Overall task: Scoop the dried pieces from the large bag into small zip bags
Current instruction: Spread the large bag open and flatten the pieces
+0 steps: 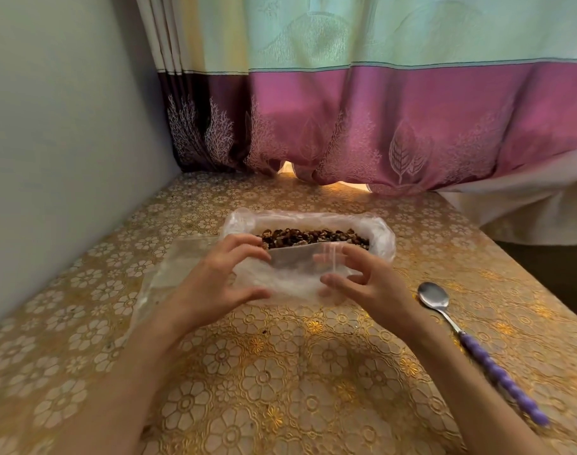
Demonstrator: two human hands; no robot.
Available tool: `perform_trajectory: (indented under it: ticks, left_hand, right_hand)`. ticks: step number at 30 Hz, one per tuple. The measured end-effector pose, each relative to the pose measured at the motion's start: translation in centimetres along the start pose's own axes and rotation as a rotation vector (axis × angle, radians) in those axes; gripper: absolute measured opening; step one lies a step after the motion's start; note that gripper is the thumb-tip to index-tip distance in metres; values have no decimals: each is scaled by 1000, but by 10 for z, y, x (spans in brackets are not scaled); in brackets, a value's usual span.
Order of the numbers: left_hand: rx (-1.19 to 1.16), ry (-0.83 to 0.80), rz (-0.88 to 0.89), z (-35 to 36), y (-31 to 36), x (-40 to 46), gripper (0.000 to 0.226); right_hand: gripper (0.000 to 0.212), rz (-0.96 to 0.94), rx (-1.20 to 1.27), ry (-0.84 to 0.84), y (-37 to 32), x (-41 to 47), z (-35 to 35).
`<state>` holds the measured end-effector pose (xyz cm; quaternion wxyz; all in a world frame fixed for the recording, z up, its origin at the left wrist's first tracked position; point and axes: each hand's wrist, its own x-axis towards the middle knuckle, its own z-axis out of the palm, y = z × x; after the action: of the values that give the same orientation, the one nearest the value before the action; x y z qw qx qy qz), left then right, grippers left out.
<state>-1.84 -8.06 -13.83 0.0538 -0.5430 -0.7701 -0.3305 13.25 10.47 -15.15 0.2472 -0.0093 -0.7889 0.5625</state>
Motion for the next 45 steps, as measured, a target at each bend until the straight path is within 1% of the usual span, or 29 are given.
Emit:
perform_trajectory:
  ticks: [1,2,4,5,7,8,11,14,17,20,22,24,26,27,29,30,32,34,36,41,43,45]
  left_hand:
    - [-36,-18,-29,0,0,0,51]
    - [-79,-19,-65,0,0,1,57]
    - [-171,16,-139,3,-1,2,57]
    - [-190,38,-157,4,-1,3,50]
    - [-160,83,-145,3,-3,2,27]
    - [-148,101,-138,2,-5,1,20]
    - [-230,119,-143,-3,-5,0,10]
    - [-240,60,-187,0,-1,0,26]
    - [-252,1,-201,4,0,1,31]
    - [-218,23,-176,1,1,0,23]
    - [-205,42,-163,-2,3,-1,18]
    - [-188,63,-145,-2,6,0,19]
    - [-132,104,-87,-2,12,2,21]
    - [-84,110,-52,-1,15,4,31]
    - [38,51,40,-1,22,10,69]
    - [113,0,83,0,26,14,84]
    - [205,-100,144,4,35,23,100]
    - [163,-162,154,10,41,31,104]
    - [52,-179,121,14,44,34,100]
    - [-187,-183,28,29,47,33,76]
    - [-237,-156,16,35,48,33,74]
    - [-240,-117,-13,40,47,31,72]
  right_hand:
    - [33,-7,11,11,0,0,-1]
    - [33,-10,22,20,0,1,-2]
    - [33,-7,31,30,1,1,-4]
    - [33,-3,20,31,1,1,-5]
    - [35,4,-14,35,2,1,-5]
    - [36,8,-21,38,3,1,-6]
    - [38,7,-1,46,5,1,-9]
    - [41,7,-4,34,5,0,-8]
    - [43,21,-38,30,5,0,-7]
    - [46,25,-77,31,5,-1,-7]
    - [44,17,-108,25,4,-1,-7]
    - [39,8,-123,18,3,-2,-7]
    - [34,-11,-114,23,1,-2,-7]
    - [32,-19,-111,30,0,-2,-6]
    - [25,-30,-114,20,-3,0,-4]
    - [22,-33,-119,-8,-4,2,-2]
    - [23,-54,-163,-64,-8,4,3]
    - [23,-97,-244,-89,-12,5,4]
    - [22,-128,-304,-85,-16,5,1]
    - [21,-120,-373,-81,-22,-5,-18]
    - [16,-109,-360,-82,-24,-11,-25]
    - [22,-80,-335,-56,-24,-17,-35]
